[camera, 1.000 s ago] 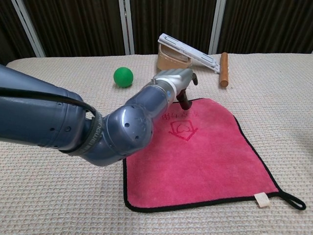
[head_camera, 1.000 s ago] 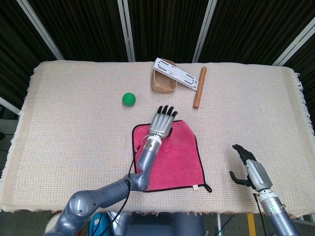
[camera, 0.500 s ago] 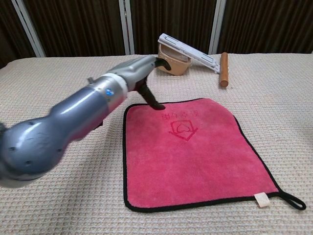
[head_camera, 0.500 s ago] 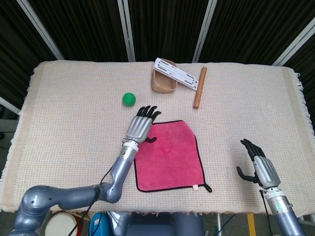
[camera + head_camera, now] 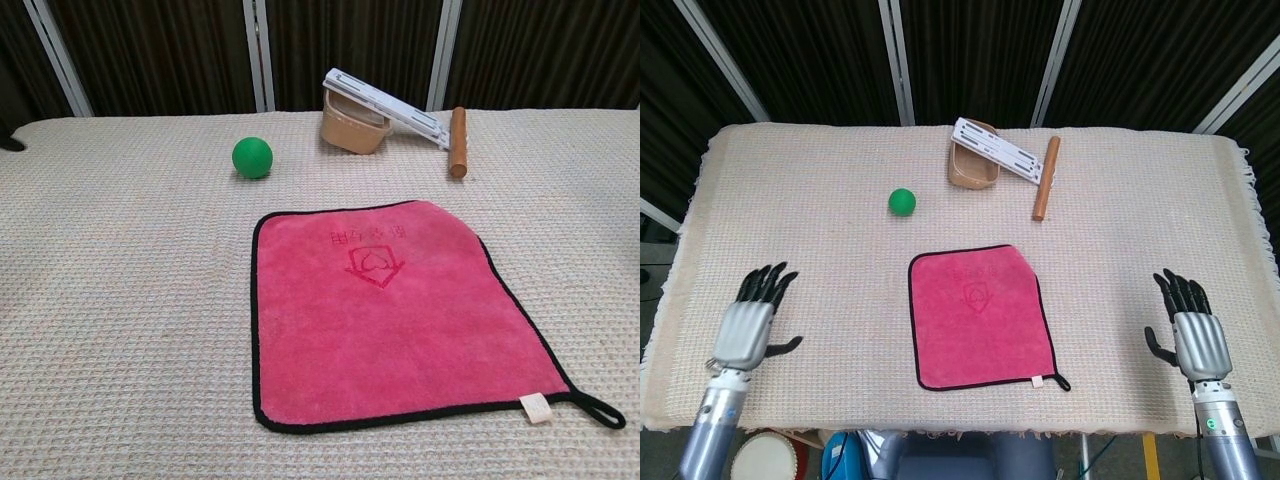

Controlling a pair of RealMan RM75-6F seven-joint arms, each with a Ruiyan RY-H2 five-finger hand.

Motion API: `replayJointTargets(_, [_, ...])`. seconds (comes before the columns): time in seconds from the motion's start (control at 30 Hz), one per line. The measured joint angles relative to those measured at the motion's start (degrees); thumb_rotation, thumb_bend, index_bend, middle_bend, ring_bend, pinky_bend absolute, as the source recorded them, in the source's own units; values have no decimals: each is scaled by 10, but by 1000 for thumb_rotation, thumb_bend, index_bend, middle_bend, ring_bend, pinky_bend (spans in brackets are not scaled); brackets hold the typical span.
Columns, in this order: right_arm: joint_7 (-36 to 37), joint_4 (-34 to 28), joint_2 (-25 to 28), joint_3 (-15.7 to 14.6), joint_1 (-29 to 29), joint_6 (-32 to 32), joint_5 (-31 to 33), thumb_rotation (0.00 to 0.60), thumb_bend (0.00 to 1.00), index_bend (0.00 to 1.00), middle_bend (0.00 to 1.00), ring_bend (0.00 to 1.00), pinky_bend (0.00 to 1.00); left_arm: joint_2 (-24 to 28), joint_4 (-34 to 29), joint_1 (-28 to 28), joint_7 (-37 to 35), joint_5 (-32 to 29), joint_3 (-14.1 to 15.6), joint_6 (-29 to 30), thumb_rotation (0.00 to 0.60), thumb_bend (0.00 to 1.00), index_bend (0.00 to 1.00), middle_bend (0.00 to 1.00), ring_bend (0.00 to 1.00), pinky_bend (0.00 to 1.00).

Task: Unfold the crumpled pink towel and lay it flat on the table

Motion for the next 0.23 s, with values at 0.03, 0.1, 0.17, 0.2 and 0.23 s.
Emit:
replayJointTargets(0.03, [-4,-1,0,-1,-2,4,-3,600,417,0,0,0,0,8,9,18,-4,13,14,17,600,109,102,10,0,0])
replayJointTargets(0.1, [-11,-4,0,-4,-8,12,-9,600,414,0,0,0,0,21,26,42,-9,29,29,37,600,106,98,8,0,0])
replayJointTargets(0.17, [-14,-8,3,-9,-13,19,-15,600,411,0,0,0,0,36,44,65,-17,43,37,58,600,102,93,6,0,0])
replayJointTargets(0.2, [-15,-9,4,-10,-16,22,-17,600,410,0,0,0,0,43,49,73,-21,48,39,65,600,101,92,6,0,0])
replayJointTargets(0.23, [-16,-9,6,-12,-18,25,-19,600,410,0,0,0,0,51,55,82,-27,52,40,73,600,101,90,6,0,0])
